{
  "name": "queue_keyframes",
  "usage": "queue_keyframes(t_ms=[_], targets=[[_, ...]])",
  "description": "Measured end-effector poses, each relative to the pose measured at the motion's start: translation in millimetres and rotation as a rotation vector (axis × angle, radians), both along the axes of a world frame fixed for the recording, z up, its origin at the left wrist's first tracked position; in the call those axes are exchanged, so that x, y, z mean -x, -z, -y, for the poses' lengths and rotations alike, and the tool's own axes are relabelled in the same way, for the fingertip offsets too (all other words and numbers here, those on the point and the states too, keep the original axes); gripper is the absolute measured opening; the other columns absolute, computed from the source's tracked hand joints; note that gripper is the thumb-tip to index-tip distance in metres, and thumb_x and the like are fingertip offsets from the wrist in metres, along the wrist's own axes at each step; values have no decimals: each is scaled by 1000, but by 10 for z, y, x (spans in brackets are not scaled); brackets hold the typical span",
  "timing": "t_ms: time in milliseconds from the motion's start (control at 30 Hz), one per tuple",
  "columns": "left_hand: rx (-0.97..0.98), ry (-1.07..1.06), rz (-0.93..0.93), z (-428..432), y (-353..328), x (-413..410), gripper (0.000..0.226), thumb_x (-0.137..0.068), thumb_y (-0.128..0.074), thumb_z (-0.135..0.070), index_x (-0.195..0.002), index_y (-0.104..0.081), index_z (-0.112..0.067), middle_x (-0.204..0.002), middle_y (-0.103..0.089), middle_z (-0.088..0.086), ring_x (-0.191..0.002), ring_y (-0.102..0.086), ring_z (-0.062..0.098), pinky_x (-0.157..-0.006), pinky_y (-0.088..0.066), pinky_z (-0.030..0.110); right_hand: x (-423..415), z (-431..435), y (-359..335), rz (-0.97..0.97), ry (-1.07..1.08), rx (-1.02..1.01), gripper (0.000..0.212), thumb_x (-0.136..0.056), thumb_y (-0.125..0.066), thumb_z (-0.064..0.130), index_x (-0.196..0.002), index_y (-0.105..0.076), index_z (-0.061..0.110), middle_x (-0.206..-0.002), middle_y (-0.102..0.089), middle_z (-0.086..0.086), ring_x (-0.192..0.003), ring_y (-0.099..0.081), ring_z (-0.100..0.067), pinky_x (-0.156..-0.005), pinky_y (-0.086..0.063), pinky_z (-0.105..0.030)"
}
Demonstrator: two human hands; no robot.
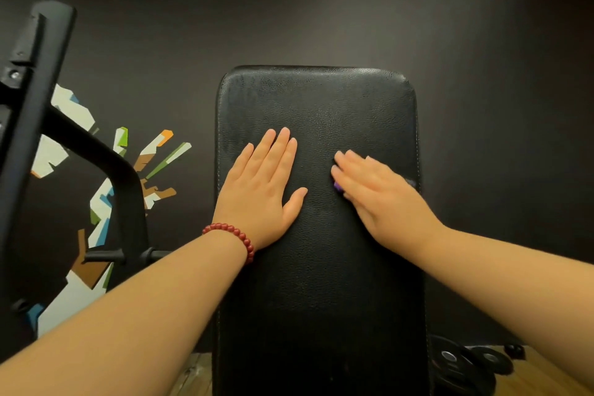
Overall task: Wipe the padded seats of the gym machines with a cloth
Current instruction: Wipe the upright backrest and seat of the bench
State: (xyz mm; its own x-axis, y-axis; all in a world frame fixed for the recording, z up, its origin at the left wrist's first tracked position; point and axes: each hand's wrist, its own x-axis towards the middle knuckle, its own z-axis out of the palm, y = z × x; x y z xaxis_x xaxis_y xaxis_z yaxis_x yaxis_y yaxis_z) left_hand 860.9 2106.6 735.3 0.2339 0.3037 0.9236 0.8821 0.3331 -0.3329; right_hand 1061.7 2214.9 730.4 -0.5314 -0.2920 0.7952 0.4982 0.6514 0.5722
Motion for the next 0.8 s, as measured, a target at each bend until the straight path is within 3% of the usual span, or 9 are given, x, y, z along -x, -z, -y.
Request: queue_keyframes(t_ms=[133,200,300,400,500,667,733,800], targets=[[-4,6,0,4,6,1,70,-94,-29,-50,-151,-27,-8,-159,-23,8,-147,-19,22,-118,-9,38,-180,3,-205,274,73,-118,41,-101,-34,18,-131,-57,3,-140,-52,-16,-131,-48,-32,-111,-35,-40],[-5,8,-2,2,2,2,70,-94,-29,-50,-151,-27,-8,-158,-23,8,-146,-20,22,-118,-10,38,-150,17,-338,183,117,-99,44,-103,-30,22,-130,-58,3,-139,-53,-17,-129,-50,-35,-109,-37,-43],[-4,7,7,14,6,-6,70,-94,-29,-49,-150,-28,-8,-158,-25,8,-146,-22,23,-118,-10,38,43,89,-188,-43,91,30,43,-95,-39,17,-130,-58,3,-139,-53,-18,-129,-49,-38,-105,-39,-51],[6,15,27,34,20,-22,69,-93,-30,-47,-149,-30,-7,-157,-26,9,-145,-23,22,-118,-10,37,60,127,15,136,80,-23,45,-93,-39,17,-134,-55,5,-142,-50,-16,-133,-46,-34,-109,-36,-47],[41,36,26,82,-3,17,71,-92,-30,-47,-150,-27,-7,-159,-22,9,-146,-18,21,-119,-7,34,-44,134,-202,250,120,-98,45,-95,-37,19,-133,-56,5,-140,-52,-16,-131,-48,-33,-107,-38,-46],[-15,-20,67,131,8,119,73,-91,-30,-49,-150,-28,-7,-158,-25,11,-146,-19,26,-118,-5,36,112,138,-408,-201,85,100,40,-95,-41,13,-130,-55,-1,-138,-52,-19,-130,-46,-39,-104,-41,-54],[-35,-2,75,112,38,116,71,-91,-31,-47,-149,-29,-6,-157,-27,11,-145,-20,26,-117,-6,36,203,141,-272,-166,58,76,44,-95,-37,16,-130,-56,0,-139,-52,-19,-130,-47,-37,-106,-37,-50],[-59,42,75,95,64,116,70,-92,-32,-44,-149,-31,-5,-156,-28,12,-145,-22,26,-117,-8,36,211,145,-151,18,42,-7,45,-94,-37,17,-133,-55,3,-141,-51,-17,-132,-46,-35,-108,-32,-46]])
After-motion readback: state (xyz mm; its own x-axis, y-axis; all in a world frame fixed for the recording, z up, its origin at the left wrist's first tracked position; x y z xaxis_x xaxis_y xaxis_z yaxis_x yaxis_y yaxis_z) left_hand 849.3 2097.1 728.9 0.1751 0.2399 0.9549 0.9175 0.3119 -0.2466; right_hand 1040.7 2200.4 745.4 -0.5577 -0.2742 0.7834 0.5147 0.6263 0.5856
